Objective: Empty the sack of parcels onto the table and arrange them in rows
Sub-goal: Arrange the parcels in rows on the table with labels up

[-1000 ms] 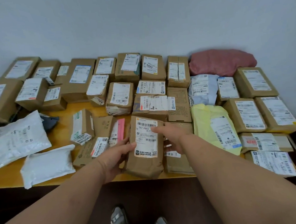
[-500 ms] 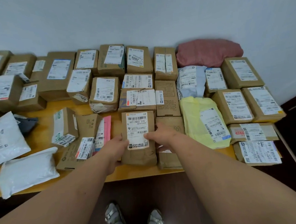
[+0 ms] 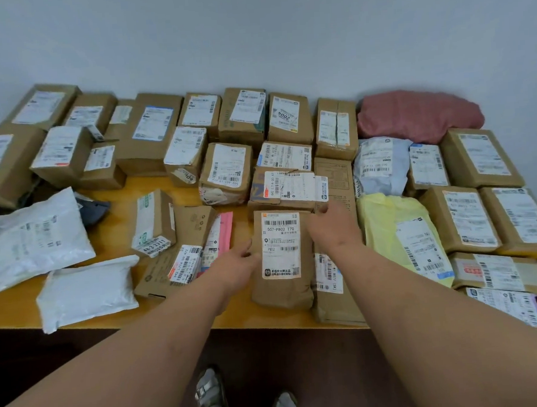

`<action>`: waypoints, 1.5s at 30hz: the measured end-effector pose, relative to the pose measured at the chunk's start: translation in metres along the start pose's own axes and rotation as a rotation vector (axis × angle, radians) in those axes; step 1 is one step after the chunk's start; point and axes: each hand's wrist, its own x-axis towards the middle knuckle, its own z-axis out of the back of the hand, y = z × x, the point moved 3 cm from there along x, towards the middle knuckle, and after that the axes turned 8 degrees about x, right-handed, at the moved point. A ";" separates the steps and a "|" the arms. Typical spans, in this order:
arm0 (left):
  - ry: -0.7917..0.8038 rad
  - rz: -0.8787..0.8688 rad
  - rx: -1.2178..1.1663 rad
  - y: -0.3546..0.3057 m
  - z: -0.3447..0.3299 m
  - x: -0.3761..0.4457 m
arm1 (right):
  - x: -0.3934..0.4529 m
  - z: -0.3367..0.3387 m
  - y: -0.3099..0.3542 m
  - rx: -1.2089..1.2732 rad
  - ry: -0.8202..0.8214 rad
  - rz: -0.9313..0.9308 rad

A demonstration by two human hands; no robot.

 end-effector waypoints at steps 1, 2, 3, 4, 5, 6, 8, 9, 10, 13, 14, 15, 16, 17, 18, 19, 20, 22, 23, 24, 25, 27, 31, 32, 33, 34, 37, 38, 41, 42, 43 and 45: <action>-0.094 -0.017 0.074 0.001 0.010 -0.001 | -0.001 -0.002 0.009 -0.001 -0.021 0.047; -0.193 -0.033 0.127 0.001 0.022 -0.004 | -0.002 -0.006 0.018 -0.007 -0.022 0.093; -0.279 -0.041 0.157 0.003 0.037 -0.006 | -0.004 -0.013 0.030 -0.010 -0.018 0.143; -0.349 -0.040 0.158 0.005 0.052 -0.007 | -0.007 -0.022 0.041 -0.014 0.000 0.189; -0.411 -0.032 0.141 0.008 0.067 -0.010 | -0.010 -0.033 0.052 -0.016 0.026 0.227; -0.471 -0.024 0.127 0.014 0.084 -0.011 | -0.012 -0.046 0.062 -0.022 0.069 0.258; -0.567 -0.007 0.157 0.024 0.115 -0.014 | -0.018 -0.075 0.082 -0.072 0.184 0.287; -0.591 0.005 0.168 0.029 0.128 -0.013 | -0.020 -0.090 0.088 -0.110 0.260 0.270; -0.595 0.024 0.158 0.035 0.141 -0.013 | -0.022 -0.105 0.093 -0.163 0.335 0.243; -0.570 0.079 0.084 0.048 0.171 -0.006 | -0.025 -0.145 0.099 -0.300 0.451 0.144; -0.563 0.092 0.074 0.051 0.179 -0.003 | -0.024 -0.156 0.099 -0.300 0.446 0.103; -0.552 0.101 0.069 0.053 0.186 0.000 | -0.022 -0.165 0.098 -0.292 0.427 0.064; -0.533 0.104 0.062 0.055 0.191 0.004 | -0.021 -0.174 0.098 -0.283 0.403 0.022; -0.508 0.107 0.052 0.055 0.195 0.008 | -0.019 -0.183 0.099 -0.271 0.374 -0.017; -0.472 0.114 0.035 0.056 0.198 0.013 | -0.016 -0.189 0.100 -0.262 0.333 -0.051; -0.437 0.122 0.023 0.056 0.201 0.018 | -0.013 -0.194 0.101 -0.271 0.285 -0.091; -0.405 0.130 0.008 0.057 0.203 0.024 | -0.010 -0.198 0.102 -0.288 0.238 -0.135; -0.343 0.134 0.004 0.056 0.206 0.035 | -0.007 -0.205 0.101 -0.274 0.174 -0.224; -0.313 0.142 0.002 0.057 0.207 0.041 | -0.006 -0.209 0.101 -0.261 0.153 -0.249; -0.284 0.165 -0.009 0.060 0.208 0.049 | -0.005 -0.214 0.101 -0.275 0.126 -0.246; -0.259 0.188 -0.034 0.061 0.208 0.054 | -0.006 -0.217 0.103 -0.316 0.085 -0.215; -0.208 0.232 -0.108 0.063 0.207 0.062 | -0.009 -0.223 0.109 -0.406 -0.004 -0.098; -0.142 0.271 -0.188 0.063 0.206 0.068 | -0.014 -0.243 0.119 -0.590 0.080 0.118; -0.134 0.262 -0.204 0.062 0.207 0.070 | -0.015 -0.248 0.120 -0.610 0.149 0.114; -0.136 0.247 -0.219 0.060 0.208 0.070 | -0.015 -0.252 0.121 -0.598 0.207 0.095; -0.143 0.236 -0.232 0.057 0.210 0.071 | -0.016 -0.254 0.123 -0.548 0.243 0.070; -0.201 0.178 -0.313 0.048 0.216 0.070 | -0.017 -0.249 0.132 -0.252 0.216 -0.005; -0.223 0.152 -0.346 0.046 0.217 0.069 | -0.018 -0.245 0.136 -0.164 0.200 -0.004; -0.277 0.044 -0.392 0.034 0.216 0.060 | -0.021 -0.231 0.149 0.092 0.207 0.017; -0.290 0.014 -0.390 0.030 0.214 0.056 | -0.022 -0.224 0.153 0.196 0.225 0.010; -0.299 -0.011 -0.388 0.024 0.210 0.051 | -0.023 -0.217 0.156 0.275 0.241 0.002; -0.295 -0.039 -0.402 0.012 0.199 0.042 | -0.026 -0.197 0.156 0.333 0.262 -0.001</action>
